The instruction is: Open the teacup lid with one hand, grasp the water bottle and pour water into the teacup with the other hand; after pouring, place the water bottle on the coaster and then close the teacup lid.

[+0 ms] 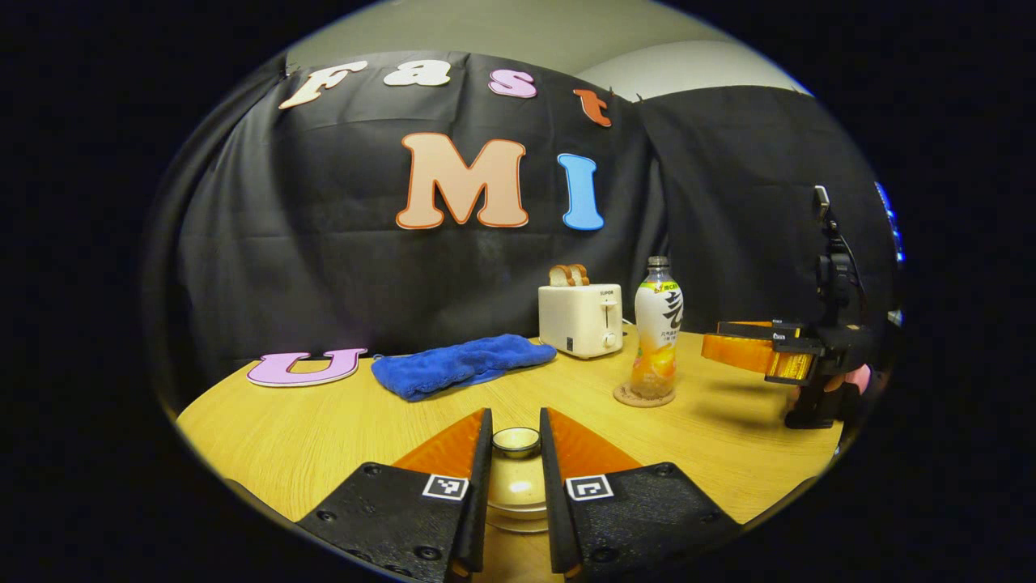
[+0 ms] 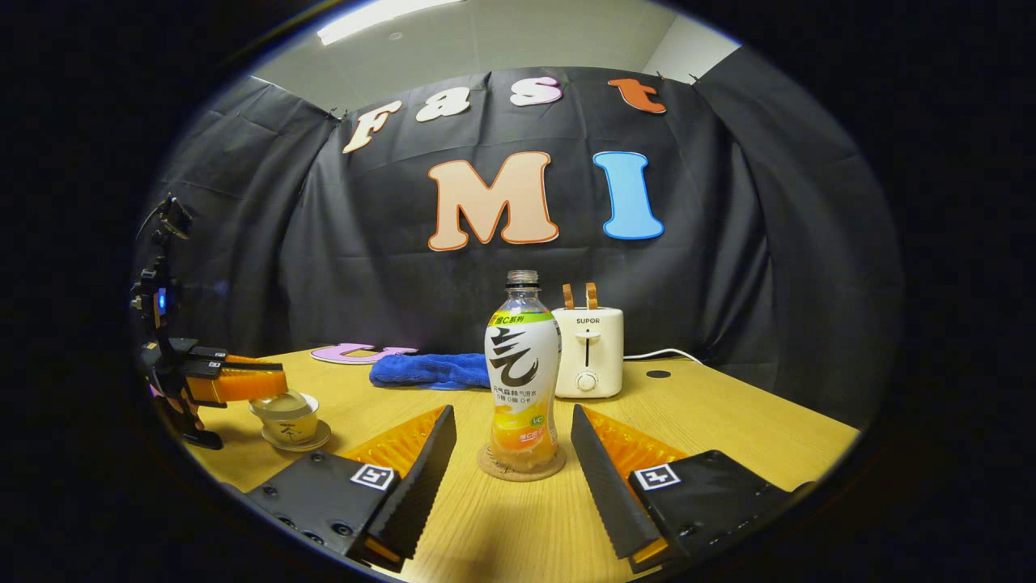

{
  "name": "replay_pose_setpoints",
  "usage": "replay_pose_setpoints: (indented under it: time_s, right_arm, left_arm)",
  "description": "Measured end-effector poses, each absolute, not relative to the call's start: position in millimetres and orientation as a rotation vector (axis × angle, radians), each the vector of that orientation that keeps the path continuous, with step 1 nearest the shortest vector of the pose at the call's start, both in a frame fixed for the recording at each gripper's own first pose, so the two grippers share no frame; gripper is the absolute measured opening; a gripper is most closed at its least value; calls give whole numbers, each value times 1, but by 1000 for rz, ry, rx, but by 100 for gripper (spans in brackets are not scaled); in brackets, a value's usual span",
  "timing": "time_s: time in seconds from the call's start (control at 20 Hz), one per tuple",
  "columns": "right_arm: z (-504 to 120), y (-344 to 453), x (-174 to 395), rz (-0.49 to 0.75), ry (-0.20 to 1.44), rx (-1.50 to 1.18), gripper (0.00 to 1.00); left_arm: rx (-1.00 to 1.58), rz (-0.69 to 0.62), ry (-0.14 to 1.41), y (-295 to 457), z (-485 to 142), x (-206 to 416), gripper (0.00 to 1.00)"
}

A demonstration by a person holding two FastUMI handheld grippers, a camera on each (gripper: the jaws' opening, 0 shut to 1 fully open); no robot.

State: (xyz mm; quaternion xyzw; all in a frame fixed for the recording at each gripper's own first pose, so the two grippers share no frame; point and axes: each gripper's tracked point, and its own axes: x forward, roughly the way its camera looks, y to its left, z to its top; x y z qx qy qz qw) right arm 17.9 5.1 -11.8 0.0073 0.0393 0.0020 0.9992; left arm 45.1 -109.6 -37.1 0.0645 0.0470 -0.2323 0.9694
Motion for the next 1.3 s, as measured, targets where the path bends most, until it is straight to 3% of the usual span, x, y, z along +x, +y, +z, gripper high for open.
replay_pose_setpoints:
  time_s: [0.4,0.5,0.6,0.65,0.75,1.3]
  right_arm:
    - [-13,6,18,4,79,16,91]
    - [-12,5,18,4,79,16,89]
    - [-13,6,18,4,79,16,93]
    - [-12,5,18,4,79,16,93]
    - [-13,6,18,4,78,16,93]
    - [-13,6,18,4,78,16,93]
  left_arm:
    - [171,-472,154,-113,-46,48,33]
    - [172,-463,159,-110,-47,48,44]
    - [168,-449,154,-108,-45,48,65]
    - [162,-444,151,-107,-45,48,85]
    - [155,-432,131,-104,-41,48,98]
    - [93,-377,16,-85,-20,27,97]
